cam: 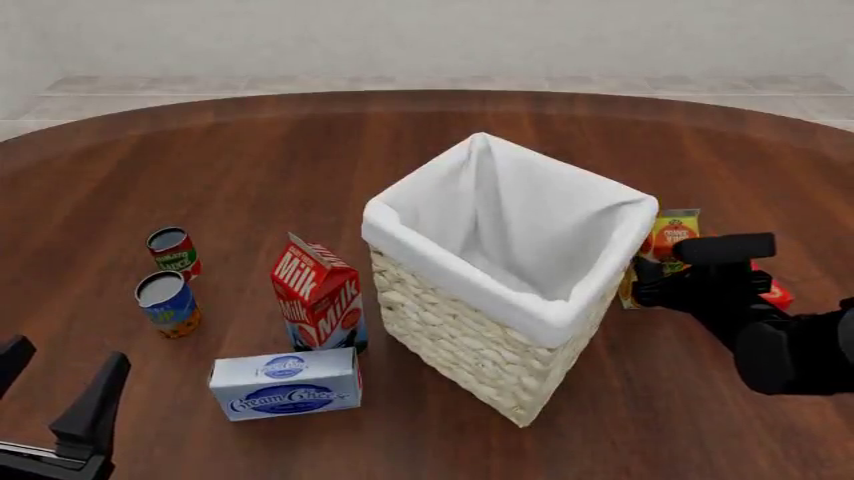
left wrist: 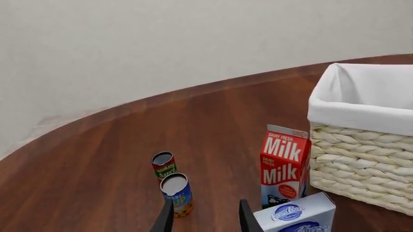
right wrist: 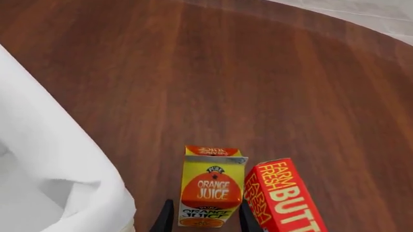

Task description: Pick up the orange juice, and put it in the basket.

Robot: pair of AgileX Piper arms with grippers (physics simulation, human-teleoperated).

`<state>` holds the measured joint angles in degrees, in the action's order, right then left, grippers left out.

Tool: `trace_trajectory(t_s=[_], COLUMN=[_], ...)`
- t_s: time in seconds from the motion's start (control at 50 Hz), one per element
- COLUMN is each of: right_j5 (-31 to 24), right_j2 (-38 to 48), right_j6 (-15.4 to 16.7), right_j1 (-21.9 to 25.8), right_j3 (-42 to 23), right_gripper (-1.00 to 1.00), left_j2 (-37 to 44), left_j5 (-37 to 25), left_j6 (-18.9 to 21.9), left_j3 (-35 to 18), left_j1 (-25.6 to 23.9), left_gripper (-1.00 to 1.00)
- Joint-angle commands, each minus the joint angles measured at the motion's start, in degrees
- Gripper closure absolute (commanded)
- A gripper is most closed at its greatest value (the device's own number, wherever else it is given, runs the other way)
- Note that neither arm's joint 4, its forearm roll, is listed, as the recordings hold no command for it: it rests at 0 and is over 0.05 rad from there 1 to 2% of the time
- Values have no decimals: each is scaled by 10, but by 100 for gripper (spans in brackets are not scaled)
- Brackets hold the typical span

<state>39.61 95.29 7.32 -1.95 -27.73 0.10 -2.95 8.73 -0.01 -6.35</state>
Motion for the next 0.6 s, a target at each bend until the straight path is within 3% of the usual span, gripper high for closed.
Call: trace_trajectory(t_s=[0.02,0.6], right_j5=[8,13], right_j2=[21,55], right_j6=[-2,-2], right_j1=[-3,-13], right_j3=[-8,-32], right_gripper=[-100,-100], left_j2=[0,0], left_j5=[-3,-7], left_j6=[-1,1], left_j3=[0,0], left_j1=[-3,-9], left_gripper=[-100,-100])
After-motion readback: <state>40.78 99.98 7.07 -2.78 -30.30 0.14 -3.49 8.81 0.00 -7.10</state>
